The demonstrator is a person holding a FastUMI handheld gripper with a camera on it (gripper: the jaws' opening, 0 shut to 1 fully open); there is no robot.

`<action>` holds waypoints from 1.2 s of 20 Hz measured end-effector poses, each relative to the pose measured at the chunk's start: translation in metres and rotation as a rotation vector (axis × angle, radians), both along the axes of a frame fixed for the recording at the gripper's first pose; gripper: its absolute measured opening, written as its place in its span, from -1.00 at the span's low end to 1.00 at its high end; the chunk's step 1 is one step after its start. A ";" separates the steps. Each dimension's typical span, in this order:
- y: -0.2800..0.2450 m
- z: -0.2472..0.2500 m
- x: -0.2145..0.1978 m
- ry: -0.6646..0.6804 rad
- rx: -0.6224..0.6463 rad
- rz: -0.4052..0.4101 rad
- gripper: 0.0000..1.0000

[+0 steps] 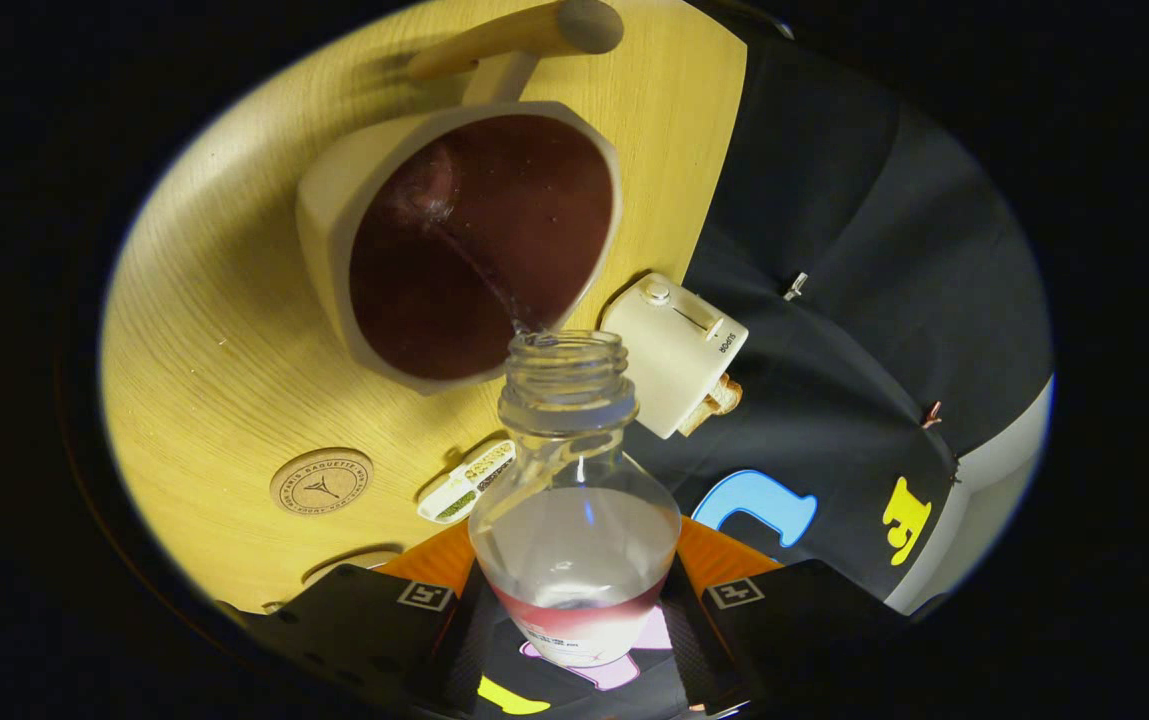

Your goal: Take the bottle from table, then pour the juice into the cup, finally place the bottle on the coaster

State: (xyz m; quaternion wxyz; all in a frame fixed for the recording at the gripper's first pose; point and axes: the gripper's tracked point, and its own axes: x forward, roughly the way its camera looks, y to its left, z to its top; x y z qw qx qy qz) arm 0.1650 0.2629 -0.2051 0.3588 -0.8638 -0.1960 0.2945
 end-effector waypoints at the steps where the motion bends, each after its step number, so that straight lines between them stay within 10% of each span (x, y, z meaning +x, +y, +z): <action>1: 0.000 0.000 -0.001 -0.003 -0.007 0.007 0.52; 24: -0.002 0.018 -0.004 -0.037 -0.026 0.003 0.53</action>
